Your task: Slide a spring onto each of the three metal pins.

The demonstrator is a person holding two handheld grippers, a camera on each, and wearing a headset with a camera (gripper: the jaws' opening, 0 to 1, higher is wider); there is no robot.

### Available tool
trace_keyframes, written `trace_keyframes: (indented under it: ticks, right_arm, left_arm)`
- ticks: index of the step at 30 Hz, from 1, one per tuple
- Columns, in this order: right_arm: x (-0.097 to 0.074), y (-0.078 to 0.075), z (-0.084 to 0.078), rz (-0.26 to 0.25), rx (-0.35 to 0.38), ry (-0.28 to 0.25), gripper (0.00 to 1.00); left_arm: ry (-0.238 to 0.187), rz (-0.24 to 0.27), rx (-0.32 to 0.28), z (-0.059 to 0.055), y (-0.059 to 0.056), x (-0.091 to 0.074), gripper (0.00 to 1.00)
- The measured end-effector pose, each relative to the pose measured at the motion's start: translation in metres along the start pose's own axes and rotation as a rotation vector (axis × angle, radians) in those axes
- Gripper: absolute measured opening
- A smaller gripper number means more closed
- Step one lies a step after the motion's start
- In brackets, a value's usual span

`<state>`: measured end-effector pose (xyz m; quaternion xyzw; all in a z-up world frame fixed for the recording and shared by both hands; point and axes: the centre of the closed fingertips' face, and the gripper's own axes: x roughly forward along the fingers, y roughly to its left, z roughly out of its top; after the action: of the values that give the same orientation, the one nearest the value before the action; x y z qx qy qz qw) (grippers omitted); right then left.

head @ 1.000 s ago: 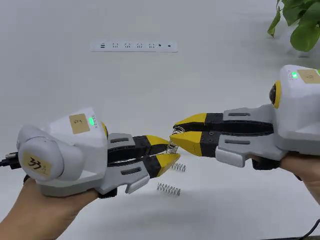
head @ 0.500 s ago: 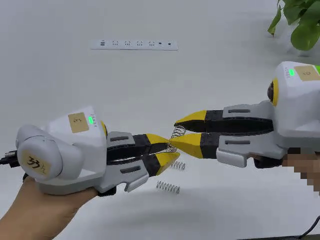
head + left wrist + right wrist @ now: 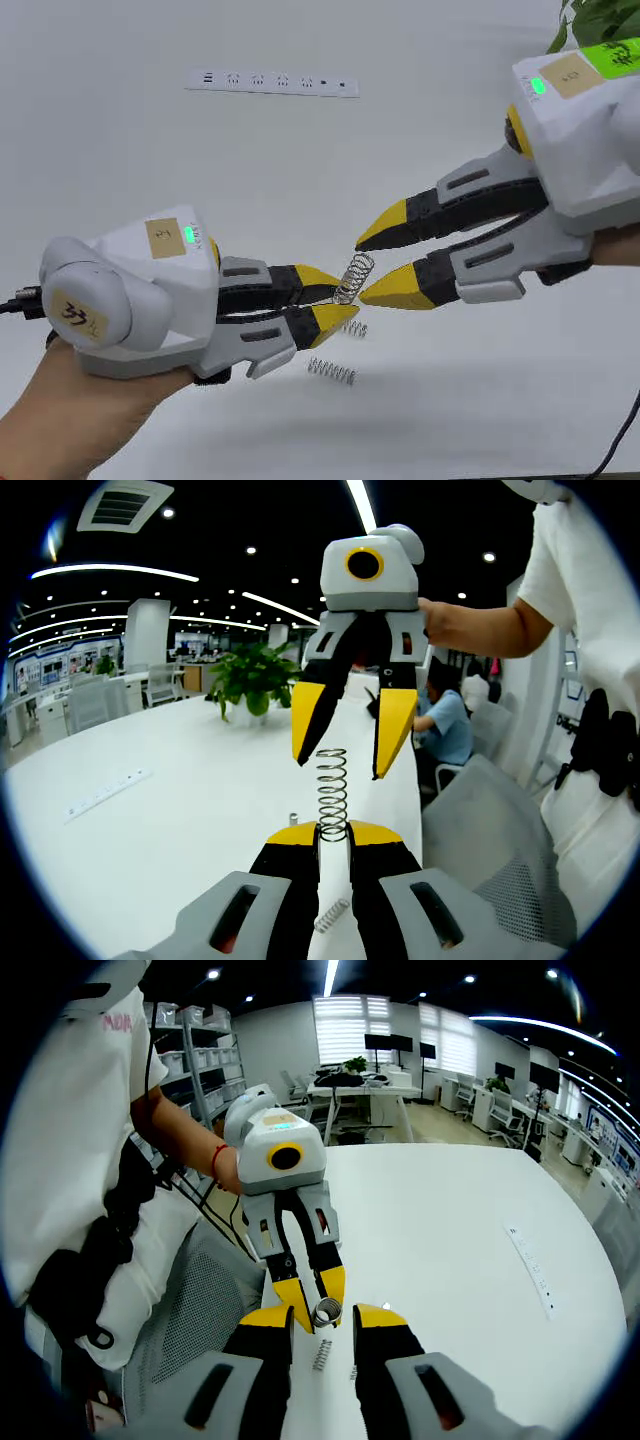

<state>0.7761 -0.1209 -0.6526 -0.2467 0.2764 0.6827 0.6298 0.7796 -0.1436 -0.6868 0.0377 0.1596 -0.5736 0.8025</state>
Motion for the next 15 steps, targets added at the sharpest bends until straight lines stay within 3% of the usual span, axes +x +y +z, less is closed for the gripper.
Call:
trace_keyframes:
  ticks: [7,15]
  right_arm:
    - [0.011,0.008,-0.007,0.129,-0.129,0.164,0.21]
    - [0.014,0.003,-0.015,0.186,-0.204,0.269,0.18]
  left_arm:
    - [-0.001,-0.003,0.008,-0.001,-0.001,0.0,0.1]
    - [-0.006,0.001,0.009,-0.001,0.0,-0.001,0.1]
